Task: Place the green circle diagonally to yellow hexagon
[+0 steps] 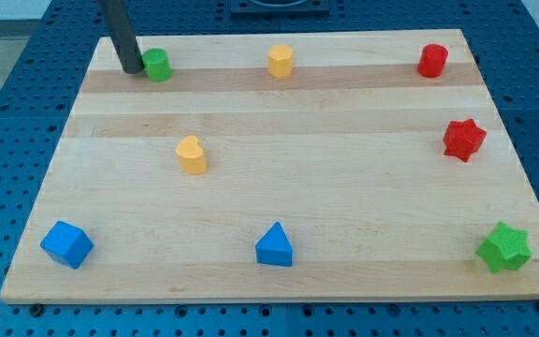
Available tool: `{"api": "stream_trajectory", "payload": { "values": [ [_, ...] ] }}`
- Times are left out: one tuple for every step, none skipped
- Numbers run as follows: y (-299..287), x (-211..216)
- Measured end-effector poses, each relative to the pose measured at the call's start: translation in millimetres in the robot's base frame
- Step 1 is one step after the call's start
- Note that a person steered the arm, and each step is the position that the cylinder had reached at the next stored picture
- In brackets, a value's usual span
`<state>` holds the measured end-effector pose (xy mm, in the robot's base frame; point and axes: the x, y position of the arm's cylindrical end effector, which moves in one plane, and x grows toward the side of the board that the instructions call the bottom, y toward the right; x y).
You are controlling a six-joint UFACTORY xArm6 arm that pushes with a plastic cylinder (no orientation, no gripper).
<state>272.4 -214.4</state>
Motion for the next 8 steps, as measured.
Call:
{"api": "stream_trajectory", "payload": {
  "values": [
    [32, 24],
    [32, 24],
    [27, 21],
    [6, 13],
    [14, 9],
    [60, 5],
    [60, 5],
    [76, 15]
  ]
}}
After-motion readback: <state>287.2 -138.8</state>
